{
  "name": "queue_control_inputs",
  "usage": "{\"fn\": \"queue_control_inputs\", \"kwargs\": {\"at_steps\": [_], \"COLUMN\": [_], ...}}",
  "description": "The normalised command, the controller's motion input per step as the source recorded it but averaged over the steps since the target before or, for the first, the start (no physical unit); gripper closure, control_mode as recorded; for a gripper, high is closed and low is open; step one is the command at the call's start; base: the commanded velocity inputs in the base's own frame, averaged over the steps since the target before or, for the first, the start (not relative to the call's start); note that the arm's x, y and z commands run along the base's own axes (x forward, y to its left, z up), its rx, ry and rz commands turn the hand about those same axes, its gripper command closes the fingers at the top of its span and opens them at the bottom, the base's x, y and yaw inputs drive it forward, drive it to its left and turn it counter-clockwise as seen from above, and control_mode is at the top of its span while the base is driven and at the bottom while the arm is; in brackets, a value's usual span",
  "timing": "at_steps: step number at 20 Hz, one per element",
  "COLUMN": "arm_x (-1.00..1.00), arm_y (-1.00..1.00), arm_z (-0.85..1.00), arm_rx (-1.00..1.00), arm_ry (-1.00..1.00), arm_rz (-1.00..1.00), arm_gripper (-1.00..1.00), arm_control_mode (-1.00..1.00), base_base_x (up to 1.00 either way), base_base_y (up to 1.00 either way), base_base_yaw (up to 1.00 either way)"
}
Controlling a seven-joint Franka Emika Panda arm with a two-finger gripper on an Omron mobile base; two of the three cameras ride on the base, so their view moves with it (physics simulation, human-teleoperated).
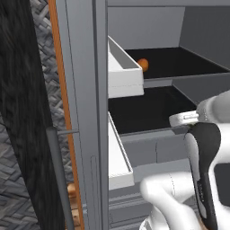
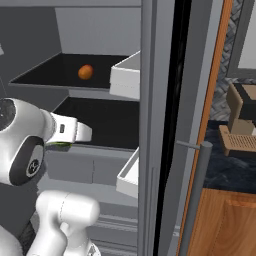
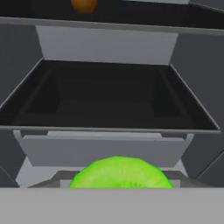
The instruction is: Retrieve the mango and kiwi from the fridge and place them into the bowl on the dining table.
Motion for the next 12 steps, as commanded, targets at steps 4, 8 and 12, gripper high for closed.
{"fn": "queue_control_inputs", "kwargs": {"at_steps": [4,8,12], "arm_x": [-1.0,-0.99,-0.86], "arm_y": [0.0,0.0,0.0], "arm_z": [0.57,0.44,0.21], "arm_rx": [-0.04,-0.01,0.0], "arm_ry": [-0.07,-0.19,-0.14], "arm_rz": [0.0,0.0,0.0], "arm_gripper": [1.0,1.0,1.0], "arm_control_mode": [-1.0,-1.0,-1.0], "base_base_x": [0.0,0.0,0.0], "base_base_y": [0.0,0.0,0.0], "base_base_yaw": [0.0,0.0,0.0]}}
